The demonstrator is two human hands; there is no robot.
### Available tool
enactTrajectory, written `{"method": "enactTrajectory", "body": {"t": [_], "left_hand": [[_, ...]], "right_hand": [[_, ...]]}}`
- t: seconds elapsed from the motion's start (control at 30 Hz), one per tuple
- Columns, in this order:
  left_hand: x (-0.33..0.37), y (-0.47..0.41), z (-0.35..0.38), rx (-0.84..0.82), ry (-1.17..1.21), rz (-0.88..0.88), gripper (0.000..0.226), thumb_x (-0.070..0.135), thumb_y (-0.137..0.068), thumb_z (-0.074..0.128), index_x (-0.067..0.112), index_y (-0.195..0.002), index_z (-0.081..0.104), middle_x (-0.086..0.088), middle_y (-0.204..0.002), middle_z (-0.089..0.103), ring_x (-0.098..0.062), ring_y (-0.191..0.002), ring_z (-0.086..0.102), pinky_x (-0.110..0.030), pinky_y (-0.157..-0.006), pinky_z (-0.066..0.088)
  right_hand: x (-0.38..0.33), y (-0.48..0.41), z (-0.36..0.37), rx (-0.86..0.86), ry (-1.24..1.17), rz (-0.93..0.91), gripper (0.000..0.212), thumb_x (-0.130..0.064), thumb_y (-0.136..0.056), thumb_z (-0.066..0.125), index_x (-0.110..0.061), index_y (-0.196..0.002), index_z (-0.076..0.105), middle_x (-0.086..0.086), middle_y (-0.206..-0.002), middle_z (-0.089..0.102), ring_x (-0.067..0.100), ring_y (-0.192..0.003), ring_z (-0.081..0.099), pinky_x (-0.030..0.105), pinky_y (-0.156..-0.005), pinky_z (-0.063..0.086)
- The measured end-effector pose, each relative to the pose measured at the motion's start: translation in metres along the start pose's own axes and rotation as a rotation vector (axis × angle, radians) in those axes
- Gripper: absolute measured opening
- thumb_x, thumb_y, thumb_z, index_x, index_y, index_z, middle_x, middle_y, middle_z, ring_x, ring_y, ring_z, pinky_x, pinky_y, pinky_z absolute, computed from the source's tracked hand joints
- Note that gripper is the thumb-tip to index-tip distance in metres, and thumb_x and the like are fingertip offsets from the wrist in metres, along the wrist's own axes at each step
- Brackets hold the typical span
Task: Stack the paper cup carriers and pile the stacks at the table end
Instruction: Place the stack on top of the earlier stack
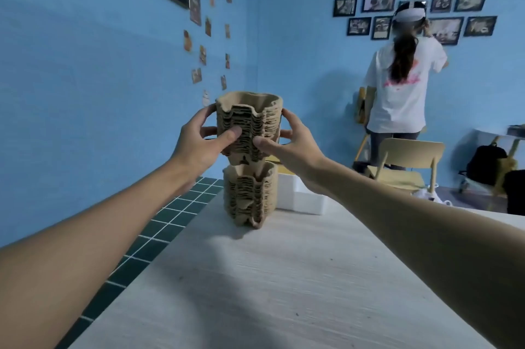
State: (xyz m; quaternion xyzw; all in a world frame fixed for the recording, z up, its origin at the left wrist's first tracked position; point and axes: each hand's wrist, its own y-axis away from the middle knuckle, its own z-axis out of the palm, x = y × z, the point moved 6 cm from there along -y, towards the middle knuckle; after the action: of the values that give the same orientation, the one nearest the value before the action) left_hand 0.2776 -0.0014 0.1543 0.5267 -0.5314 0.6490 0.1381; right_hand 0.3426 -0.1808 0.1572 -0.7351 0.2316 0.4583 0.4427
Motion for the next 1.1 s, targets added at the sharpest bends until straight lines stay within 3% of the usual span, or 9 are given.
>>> {"method": "enactTrajectory", "body": {"t": [0.2, 0.27, 0.37, 0.43, 0.6, 0.8, 0.9, 1.03, 1.1], "left_hand": [[-0.039, -0.003, 0.009, -0.024, -0.026, -0.059, 0.063, 0.033, -0.087, 0.078, 0.03, -0.142, 0.049, -0.005, -0.127, 0.066, -0.021, -0.113, 0.066, -0.045, -0.097, 0.056], [-0.047, -0.001, 0.013, -0.036, -0.057, -0.065, 0.062, 0.034, -0.087, 0.077, 0.03, -0.142, 0.049, -0.004, -0.128, 0.065, -0.019, -0.113, 0.066, -0.036, -0.088, 0.057], [-0.052, 0.006, 0.015, -0.021, -0.096, -0.078, 0.06, 0.034, -0.089, 0.075, 0.031, -0.142, 0.047, -0.001, -0.127, 0.065, -0.015, -0.113, 0.064, -0.016, -0.068, 0.047], [-0.055, 0.009, 0.013, -0.012, -0.106, -0.089, 0.059, 0.032, -0.09, 0.074, 0.031, -0.142, 0.046, -0.001, -0.124, 0.066, -0.014, -0.112, 0.064, -0.014, -0.064, 0.045], [-0.057, 0.012, 0.018, -0.086, -0.175, -0.095, 0.065, 0.028, -0.091, 0.072, 0.03, -0.147, 0.039, -0.003, -0.123, 0.066, -0.008, -0.111, 0.062, -0.019, -0.079, 0.047], [-0.054, 0.02, 0.017, -0.129, -0.235, -0.13, 0.07, 0.027, -0.092, 0.071, 0.026, -0.151, 0.034, -0.004, -0.126, 0.062, -0.017, -0.119, 0.059, -0.028, -0.089, 0.051], [-0.045, 0.042, 0.012, -0.074, -0.319, -0.173, 0.061, 0.03, -0.091, 0.073, 0.02, -0.142, 0.043, -0.007, -0.119, 0.057, -0.02, -0.107, 0.059, -0.033, -0.087, 0.049], [-0.019, 0.095, 0.022, -0.075, -0.295, -0.11, 0.029, 0.016, -0.09, 0.073, 0.011, -0.115, 0.059, -0.007, -0.092, 0.053, -0.016, -0.079, 0.051, -0.018, -0.069, 0.044], [-0.006, 0.123, 0.038, -0.157, -0.272, -0.09, 0.017, 0.016, -0.09, 0.073, 0.011, -0.104, 0.063, -0.004, -0.083, 0.059, -0.014, -0.074, 0.054, -0.023, -0.071, 0.045]], "right_hand": [[0.035, -0.009, 0.002, -0.004, 0.052, 0.052, 0.078, -0.022, -0.084, 0.077, -0.027, -0.148, 0.032, -0.008, -0.101, 0.063, -0.013, -0.077, 0.062, 0.004, -0.055, 0.046], [0.045, -0.007, 0.002, -0.012, 0.061, 0.078, 0.079, -0.024, -0.084, 0.076, -0.029, -0.149, 0.031, -0.004, -0.105, 0.063, -0.008, -0.085, 0.061, 0.003, -0.053, 0.045], [0.056, -0.006, 0.001, 0.002, 0.086, 0.091, 0.08, -0.029, -0.084, 0.076, -0.031, -0.149, 0.03, 0.001, -0.112, 0.065, 0.002, -0.095, 0.064, 0.005, -0.054, 0.046], [0.06, -0.006, 0.003, -0.002, 0.1, 0.105, 0.081, -0.034, -0.084, 0.075, -0.031, -0.15, 0.028, 0.002, -0.117, 0.065, 0.003, -0.097, 0.064, 0.008, -0.058, 0.046], [0.071, -0.002, 0.004, 0.023, 0.119, 0.157, 0.073, -0.037, -0.087, 0.072, -0.02, -0.146, 0.033, 0.002, -0.122, 0.063, 0.008, -0.102, 0.062, 0.014, -0.066, 0.044], [0.064, 0.01, 0.001, 0.003, 0.191, 0.197, 0.063, -0.036, -0.089, 0.07, -0.014, -0.139, 0.038, 0.004, -0.123, 0.058, 0.013, -0.106, 0.057, 0.019, -0.073, 0.046], [0.058, 0.033, -0.006, 0.006, 0.274, 0.202, 0.058, -0.039, -0.09, 0.067, -0.015, -0.137, 0.043, 0.004, -0.13, 0.053, 0.017, -0.116, 0.051, 0.031, -0.089, 0.047], [0.048, 0.094, -0.027, 0.027, 0.313, 0.222, 0.045, -0.035, -0.094, 0.061, -0.017, -0.134, 0.049, 0.001, -0.125, 0.054, 0.017, -0.114, 0.054, 0.029, -0.083, 0.048], [0.041, 0.132, -0.043, 0.042, 0.345, 0.232, 0.037, -0.031, -0.095, 0.06, -0.017, -0.128, 0.054, 0.002, -0.123, 0.057, 0.016, -0.111, 0.057, 0.028, -0.08, 0.05]]}}
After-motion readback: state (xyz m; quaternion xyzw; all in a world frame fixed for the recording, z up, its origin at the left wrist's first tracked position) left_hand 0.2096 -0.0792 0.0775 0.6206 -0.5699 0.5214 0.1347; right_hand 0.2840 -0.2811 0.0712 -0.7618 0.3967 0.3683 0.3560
